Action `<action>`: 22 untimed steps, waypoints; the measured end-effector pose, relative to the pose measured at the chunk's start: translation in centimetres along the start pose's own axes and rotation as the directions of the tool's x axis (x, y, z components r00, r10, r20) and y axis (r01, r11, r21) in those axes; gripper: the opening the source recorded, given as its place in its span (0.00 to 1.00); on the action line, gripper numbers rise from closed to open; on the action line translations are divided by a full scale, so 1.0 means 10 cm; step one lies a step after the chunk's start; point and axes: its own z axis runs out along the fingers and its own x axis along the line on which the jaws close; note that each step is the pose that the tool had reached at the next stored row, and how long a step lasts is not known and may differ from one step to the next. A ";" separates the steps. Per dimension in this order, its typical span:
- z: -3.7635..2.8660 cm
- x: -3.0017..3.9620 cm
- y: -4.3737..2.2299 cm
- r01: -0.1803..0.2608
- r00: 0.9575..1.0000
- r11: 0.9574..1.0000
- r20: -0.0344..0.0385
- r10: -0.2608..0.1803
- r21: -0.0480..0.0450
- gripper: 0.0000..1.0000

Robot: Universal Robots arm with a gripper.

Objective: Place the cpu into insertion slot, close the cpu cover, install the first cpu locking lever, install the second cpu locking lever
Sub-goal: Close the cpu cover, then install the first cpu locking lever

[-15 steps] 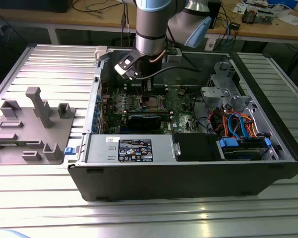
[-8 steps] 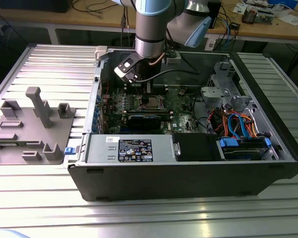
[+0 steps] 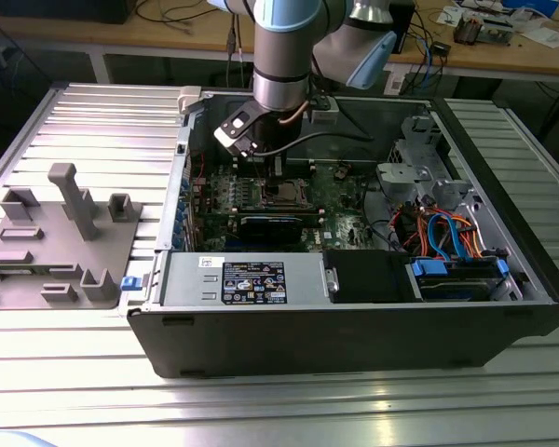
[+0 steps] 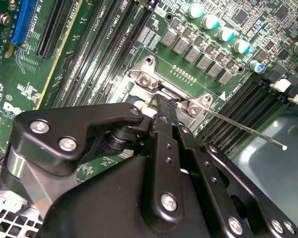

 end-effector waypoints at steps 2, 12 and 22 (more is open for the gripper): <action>-0.009 0.000 0.000 0.000 1.000 1.000 0.000 0.000 0.000 0.11; -0.054 -0.006 0.076 0.000 1.000 1.000 0.000 0.000 0.000 0.11; -0.054 -0.011 0.165 0.000 1.000 1.000 0.000 0.000 0.000 0.11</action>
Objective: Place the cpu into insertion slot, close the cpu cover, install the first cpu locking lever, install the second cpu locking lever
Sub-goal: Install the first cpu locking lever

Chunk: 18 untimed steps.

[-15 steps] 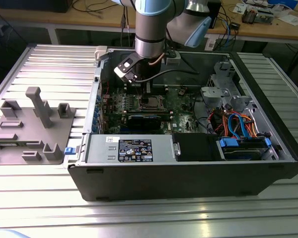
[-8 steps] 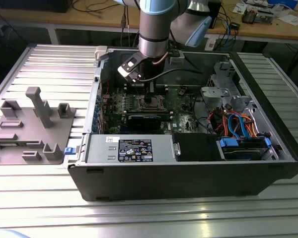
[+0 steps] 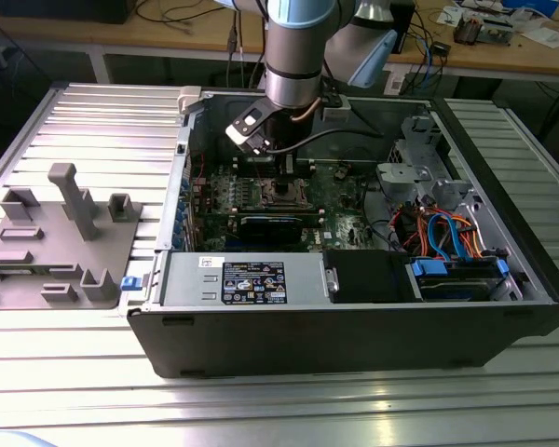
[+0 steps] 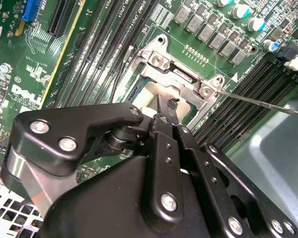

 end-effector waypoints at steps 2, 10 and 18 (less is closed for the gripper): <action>0.000 0.000 0.001 0.000 1.000 1.000 0.000 0.000 0.000 0.11; -0.004 0.001 0.003 0.000 1.000 1.000 0.000 0.000 0.000 0.11; -0.128 -0.004 0.001 0.000 1.000 1.000 0.000 0.000 0.000 0.11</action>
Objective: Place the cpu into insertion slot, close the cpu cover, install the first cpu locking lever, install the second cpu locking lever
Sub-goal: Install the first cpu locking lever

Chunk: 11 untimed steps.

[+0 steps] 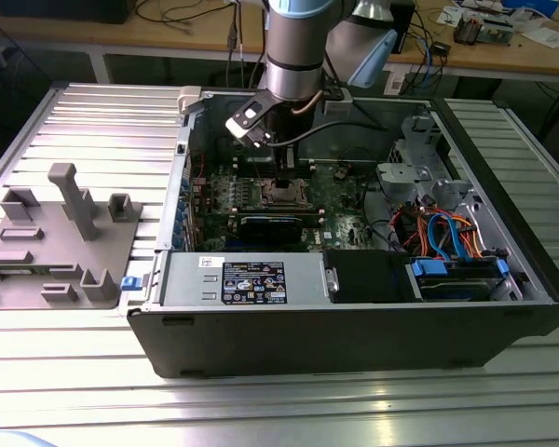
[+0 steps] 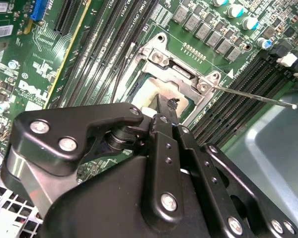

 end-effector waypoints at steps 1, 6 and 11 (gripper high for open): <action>-0.013 0.000 0.000 0.000 1.000 1.000 0.000 0.000 0.000 0.11; -0.115 -0.004 -0.001 0.000 1.000 1.000 0.000 0.000 0.000 0.11; -0.126 -0.004 -0.001 0.000 1.000 1.000 0.000 0.000 0.000 0.11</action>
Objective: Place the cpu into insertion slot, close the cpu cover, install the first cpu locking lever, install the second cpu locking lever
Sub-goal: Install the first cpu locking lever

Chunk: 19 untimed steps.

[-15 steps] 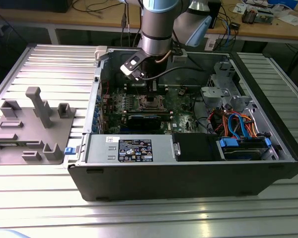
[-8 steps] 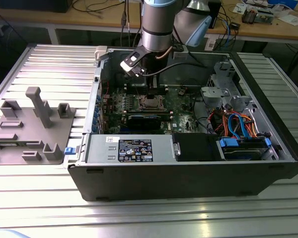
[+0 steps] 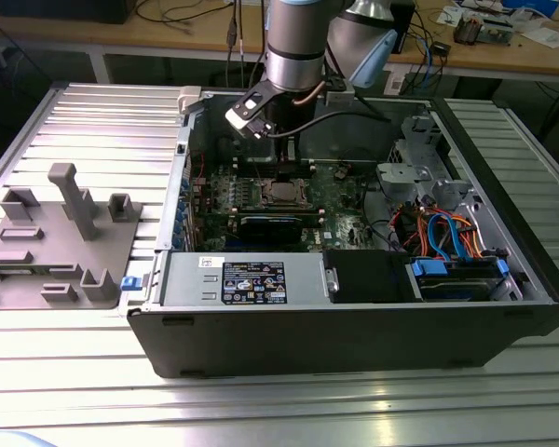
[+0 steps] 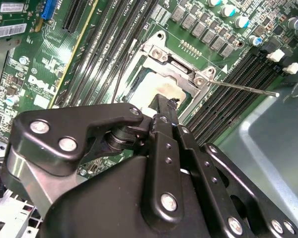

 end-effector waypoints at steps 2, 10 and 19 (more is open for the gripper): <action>-0.001 0.000 0.000 0.000 1.000 1.000 0.000 0.000 0.000 0.11; -0.001 0.000 0.000 0.119 0.993 0.993 0.001 -0.119 -0.004 0.11; 0.000 0.000 0.000 0.244 0.970 0.970 0.003 -0.244 -0.008 0.11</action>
